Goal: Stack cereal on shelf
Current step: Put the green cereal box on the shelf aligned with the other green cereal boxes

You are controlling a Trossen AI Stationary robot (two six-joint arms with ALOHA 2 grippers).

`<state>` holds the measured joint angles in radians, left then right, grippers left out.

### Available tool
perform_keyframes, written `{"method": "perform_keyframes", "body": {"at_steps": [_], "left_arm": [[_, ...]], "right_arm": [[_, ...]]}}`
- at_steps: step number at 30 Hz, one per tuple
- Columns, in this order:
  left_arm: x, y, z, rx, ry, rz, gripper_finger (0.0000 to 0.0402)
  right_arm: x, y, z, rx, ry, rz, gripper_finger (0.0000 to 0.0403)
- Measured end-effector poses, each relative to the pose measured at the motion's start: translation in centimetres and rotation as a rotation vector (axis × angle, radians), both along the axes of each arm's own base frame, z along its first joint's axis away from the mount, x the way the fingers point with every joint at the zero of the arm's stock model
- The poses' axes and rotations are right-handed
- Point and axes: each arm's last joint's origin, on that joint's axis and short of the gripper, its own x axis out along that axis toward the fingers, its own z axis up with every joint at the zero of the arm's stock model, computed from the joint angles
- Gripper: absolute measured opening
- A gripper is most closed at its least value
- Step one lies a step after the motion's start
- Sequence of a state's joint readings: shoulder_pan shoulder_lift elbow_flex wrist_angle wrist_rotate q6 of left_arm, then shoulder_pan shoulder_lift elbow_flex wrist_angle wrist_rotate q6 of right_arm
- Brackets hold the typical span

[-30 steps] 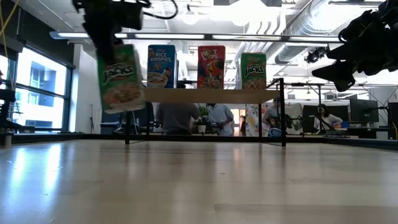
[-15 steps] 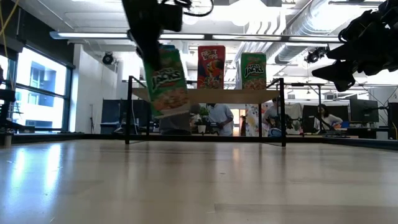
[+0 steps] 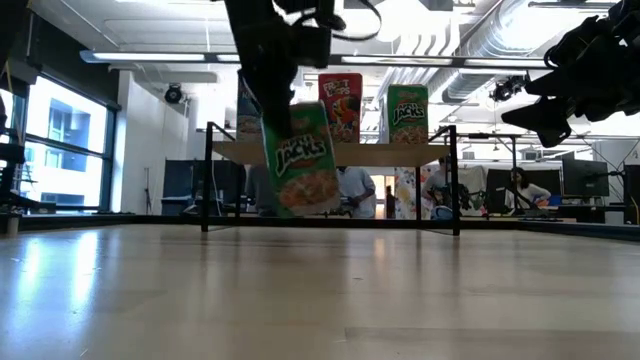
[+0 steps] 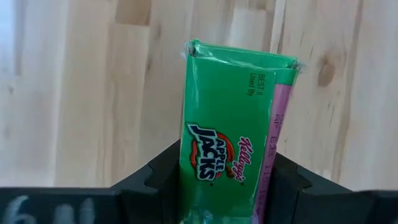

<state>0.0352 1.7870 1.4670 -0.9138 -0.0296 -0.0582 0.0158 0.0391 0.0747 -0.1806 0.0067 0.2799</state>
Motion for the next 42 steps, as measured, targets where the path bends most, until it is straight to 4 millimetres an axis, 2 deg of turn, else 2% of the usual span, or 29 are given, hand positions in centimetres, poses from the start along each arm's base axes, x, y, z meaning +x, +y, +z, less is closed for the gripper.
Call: {"method": "perform_keyframes", "body": {"at_steps": [9,15,29,35,42], "left_arm": [[0.9,-0.5,-2.3,-0.024,0.067,-0.029,0.015],[1.0,-0.6,-2.5,-0.049,0.067,-0.023,0.0157],[1.1,-0.9,-2.5,-0.06,0.058,-0.039,0.0253],[0.5,-0.9,-1.0,-0.075,0.058,-0.005,0.027],[-0.2,-0.3,3.3,-0.066,-0.045,0.045,0.027]], "right_arm": [[0.0,0.0,0.0,0.0,0.0,0.0,0.0267],[0.0,0.0,0.0,0.0,0.0,0.0,0.0267],[0.0,0.0,0.0,0.0,0.001,0.0,0.0267],[0.0,0.0,0.0,0.0,0.001,0.0,0.0267],[0.1,0.0,-0.1,0.0,0.011,0.0,0.0267]]}}
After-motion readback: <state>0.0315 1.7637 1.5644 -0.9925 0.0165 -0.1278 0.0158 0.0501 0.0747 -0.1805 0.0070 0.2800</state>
